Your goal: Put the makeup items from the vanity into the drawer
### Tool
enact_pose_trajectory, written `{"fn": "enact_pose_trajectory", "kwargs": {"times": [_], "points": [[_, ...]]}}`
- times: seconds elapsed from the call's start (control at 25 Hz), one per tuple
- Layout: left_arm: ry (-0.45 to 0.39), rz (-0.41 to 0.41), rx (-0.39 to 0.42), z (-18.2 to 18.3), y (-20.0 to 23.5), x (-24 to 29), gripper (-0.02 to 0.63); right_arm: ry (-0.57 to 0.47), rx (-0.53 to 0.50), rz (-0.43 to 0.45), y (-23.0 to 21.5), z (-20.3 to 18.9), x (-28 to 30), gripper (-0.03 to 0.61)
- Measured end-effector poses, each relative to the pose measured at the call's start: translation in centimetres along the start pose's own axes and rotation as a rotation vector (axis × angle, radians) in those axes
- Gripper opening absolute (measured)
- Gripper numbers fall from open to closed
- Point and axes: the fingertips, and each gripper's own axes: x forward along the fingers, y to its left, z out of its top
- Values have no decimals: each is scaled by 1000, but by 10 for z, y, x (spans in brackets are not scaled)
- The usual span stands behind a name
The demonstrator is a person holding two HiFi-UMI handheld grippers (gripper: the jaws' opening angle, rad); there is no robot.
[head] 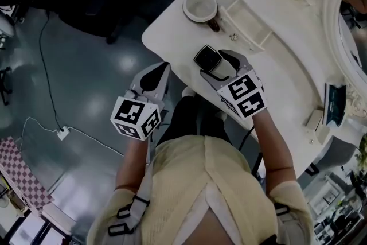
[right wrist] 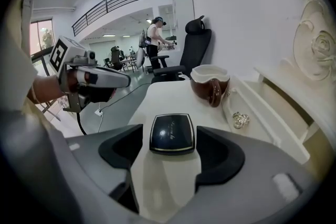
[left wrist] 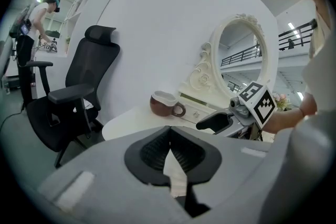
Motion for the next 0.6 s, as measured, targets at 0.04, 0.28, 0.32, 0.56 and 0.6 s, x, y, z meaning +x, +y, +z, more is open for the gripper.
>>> {"fn": "enact_pose_trajectory", "kwargs": {"times": [0.04, 0.28, 0.32, 0.56, 0.6], "points": [[3, -1, -3, -1, 1, 1, -9, 6, 2, 2, 1, -1, 2, 318], [16, -11, -14, -5, 8, 8, -9, 37, -5, -6, 2, -5, 11, 321], [19, -15, -16, -6, 8, 9, -8, 41, -7, -11, 1, -6, 12, 321], [36, -46, -17, -8, 12, 14, -9, 70, -3, -37, 0, -14, 18, 314], [40, -53, -13, -7, 12, 15, -9, 67, -1, -42, 0, -14, 18, 311]]}}
